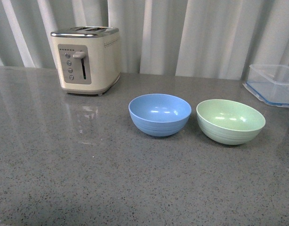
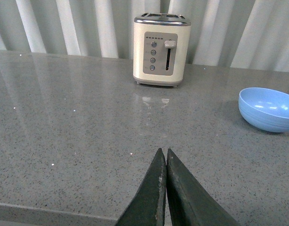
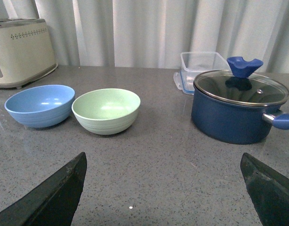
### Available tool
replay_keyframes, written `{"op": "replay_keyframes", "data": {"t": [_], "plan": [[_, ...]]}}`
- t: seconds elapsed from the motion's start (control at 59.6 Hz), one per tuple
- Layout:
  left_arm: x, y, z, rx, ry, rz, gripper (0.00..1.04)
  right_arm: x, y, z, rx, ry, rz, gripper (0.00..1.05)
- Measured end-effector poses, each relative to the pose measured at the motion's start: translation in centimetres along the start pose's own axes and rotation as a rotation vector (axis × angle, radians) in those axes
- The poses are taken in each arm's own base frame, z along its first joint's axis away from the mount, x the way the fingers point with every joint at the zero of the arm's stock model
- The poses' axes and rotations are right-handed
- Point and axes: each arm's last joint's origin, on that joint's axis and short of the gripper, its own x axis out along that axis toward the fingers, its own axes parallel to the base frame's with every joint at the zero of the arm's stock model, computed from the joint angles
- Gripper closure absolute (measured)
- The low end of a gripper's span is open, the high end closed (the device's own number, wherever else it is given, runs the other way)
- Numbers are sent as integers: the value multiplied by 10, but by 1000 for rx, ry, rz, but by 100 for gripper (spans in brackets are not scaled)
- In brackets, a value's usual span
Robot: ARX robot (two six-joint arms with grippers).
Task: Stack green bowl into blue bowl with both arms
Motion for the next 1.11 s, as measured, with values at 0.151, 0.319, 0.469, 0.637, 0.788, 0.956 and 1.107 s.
{"op": "replay_keyframes", "data": {"t": [0.151, 0.319, 0.469, 0.637, 0.788, 0.956, 1.107], "plan": [[-3, 0, 0, 0, 0, 0, 101, 0, 0, 0, 0, 0, 0, 10], [-8, 0, -3, 0, 18, 0, 101, 0, 0, 0, 0, 0, 0, 10], [-16, 0, -3, 0, 6, 0, 101, 0, 0, 0, 0, 0, 0, 10], [-16, 0, -3, 0, 8, 0, 93, 0, 0, 0, 0, 0, 0, 10], [-16, 0, -3, 0, 8, 0, 66, 0, 0, 0, 0, 0, 0, 10], [-16, 0, -3, 0, 8, 0, 37, 0, 0, 0, 0, 0, 0, 10], [-16, 0, -3, 2, 8, 0, 5, 0, 0, 0, 0, 0, 0, 10]]}}
